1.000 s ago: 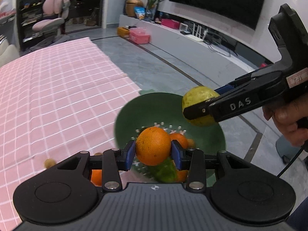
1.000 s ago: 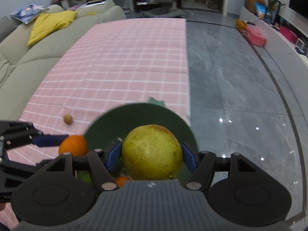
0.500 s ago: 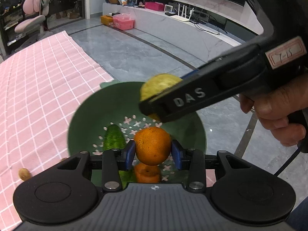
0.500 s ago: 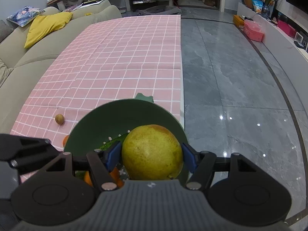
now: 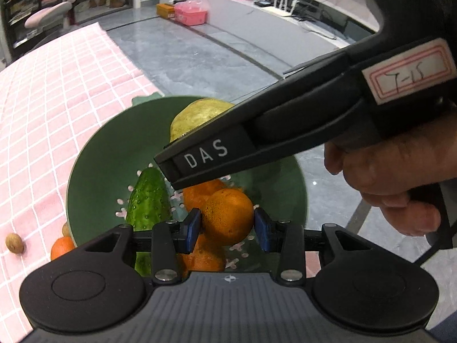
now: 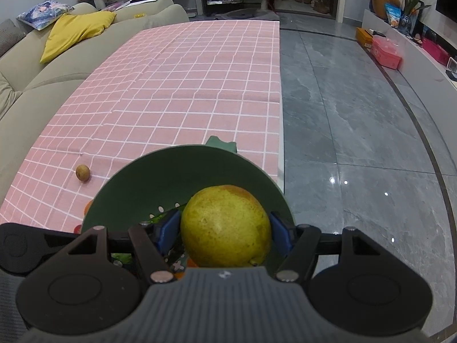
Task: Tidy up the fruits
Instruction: 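Release the orange and pear into the colander and withdraw both grippers, then grasp the red tomato with the left gripper while the right gripper grasps an orange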
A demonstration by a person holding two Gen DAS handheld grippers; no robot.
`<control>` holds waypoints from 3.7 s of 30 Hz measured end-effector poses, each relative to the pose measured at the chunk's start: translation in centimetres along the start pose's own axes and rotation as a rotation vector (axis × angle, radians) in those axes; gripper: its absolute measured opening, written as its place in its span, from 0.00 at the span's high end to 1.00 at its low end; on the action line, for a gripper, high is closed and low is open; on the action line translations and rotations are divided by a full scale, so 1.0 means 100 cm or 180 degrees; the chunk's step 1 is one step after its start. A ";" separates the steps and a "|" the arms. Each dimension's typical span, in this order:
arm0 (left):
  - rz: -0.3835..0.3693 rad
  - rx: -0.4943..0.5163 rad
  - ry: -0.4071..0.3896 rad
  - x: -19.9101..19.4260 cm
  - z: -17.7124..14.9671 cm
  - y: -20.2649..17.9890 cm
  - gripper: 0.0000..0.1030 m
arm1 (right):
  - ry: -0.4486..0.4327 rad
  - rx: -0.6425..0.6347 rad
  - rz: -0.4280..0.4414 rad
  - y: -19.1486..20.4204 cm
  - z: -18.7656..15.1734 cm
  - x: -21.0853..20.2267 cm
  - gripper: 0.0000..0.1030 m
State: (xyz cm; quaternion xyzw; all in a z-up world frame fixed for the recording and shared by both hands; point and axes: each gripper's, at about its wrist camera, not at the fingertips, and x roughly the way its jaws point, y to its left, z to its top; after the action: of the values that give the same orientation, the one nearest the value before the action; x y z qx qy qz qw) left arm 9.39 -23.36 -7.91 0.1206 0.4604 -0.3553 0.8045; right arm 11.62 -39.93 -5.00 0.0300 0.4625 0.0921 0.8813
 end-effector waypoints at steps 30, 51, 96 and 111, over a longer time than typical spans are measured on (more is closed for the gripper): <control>-0.0134 -0.0184 -0.0205 -0.035 -0.007 0.016 0.43 | -0.0202 -0.0049 -0.0036 -0.001 -0.008 -0.003 0.35; 0.0404 -0.0724 -0.0392 -0.124 -0.070 0.125 0.43 | -0.0458 -0.0056 -0.0067 0.049 -0.001 -0.044 0.37; 0.0295 -0.0569 -0.0184 -0.073 -0.104 0.156 0.68 | -0.0106 -0.0911 0.0429 0.155 0.002 0.007 0.49; 0.0426 -0.0824 -0.0349 -0.115 -0.120 0.198 0.68 | 0.0068 -0.2128 -0.0284 0.210 -0.026 0.055 0.55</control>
State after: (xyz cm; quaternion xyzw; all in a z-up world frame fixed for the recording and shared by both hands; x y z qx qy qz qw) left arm 11.29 2.40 -7.60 0.0266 0.4487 -0.2446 0.8591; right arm 9.78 -18.39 -8.05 -0.2819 0.4167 0.2003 0.8407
